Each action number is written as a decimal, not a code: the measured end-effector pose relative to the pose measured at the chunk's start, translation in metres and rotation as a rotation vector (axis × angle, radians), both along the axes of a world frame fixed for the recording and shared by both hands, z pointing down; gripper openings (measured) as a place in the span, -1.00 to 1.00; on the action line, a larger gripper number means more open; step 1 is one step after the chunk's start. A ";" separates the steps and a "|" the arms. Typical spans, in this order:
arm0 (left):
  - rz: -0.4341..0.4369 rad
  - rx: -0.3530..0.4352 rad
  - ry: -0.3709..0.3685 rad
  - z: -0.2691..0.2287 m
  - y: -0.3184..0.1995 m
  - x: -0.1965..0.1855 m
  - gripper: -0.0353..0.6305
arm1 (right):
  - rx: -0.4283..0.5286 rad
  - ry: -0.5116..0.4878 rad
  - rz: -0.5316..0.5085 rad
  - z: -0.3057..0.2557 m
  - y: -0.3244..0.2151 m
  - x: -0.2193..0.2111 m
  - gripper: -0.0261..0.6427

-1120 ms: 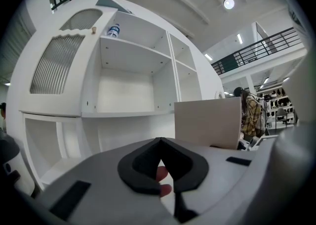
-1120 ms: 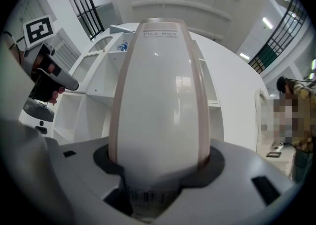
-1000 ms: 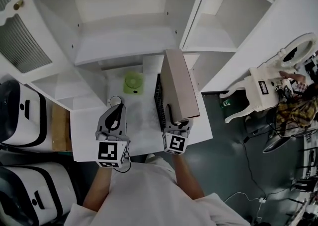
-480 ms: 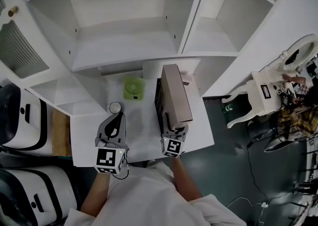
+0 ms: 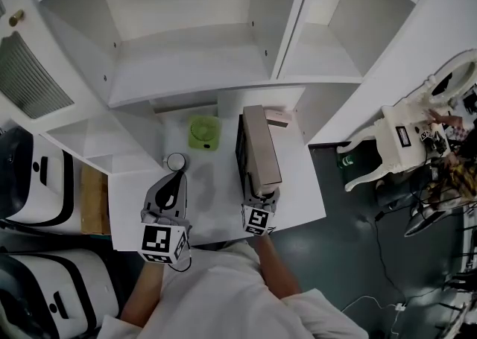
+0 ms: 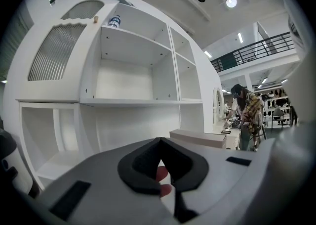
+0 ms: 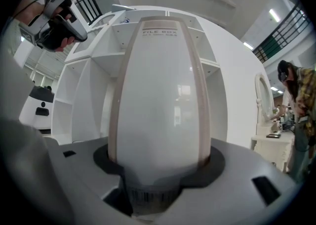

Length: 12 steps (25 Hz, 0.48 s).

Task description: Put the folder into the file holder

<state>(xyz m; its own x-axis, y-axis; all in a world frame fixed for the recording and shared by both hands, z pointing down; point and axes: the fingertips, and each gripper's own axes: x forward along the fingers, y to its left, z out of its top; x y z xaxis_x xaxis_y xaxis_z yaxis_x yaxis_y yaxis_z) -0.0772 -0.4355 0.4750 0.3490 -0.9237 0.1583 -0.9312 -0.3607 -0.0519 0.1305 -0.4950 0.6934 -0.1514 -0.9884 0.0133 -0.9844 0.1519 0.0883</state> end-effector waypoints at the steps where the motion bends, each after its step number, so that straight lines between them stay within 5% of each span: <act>1: 0.001 -0.002 -0.001 0.001 0.001 -0.001 -0.92 | -0.014 0.004 0.000 0.007 0.000 0.000 -0.09; 12: 0.007 -0.008 0.025 0.002 0.007 -0.007 -0.92 | -0.128 0.009 -0.035 0.031 0.004 -0.007 0.00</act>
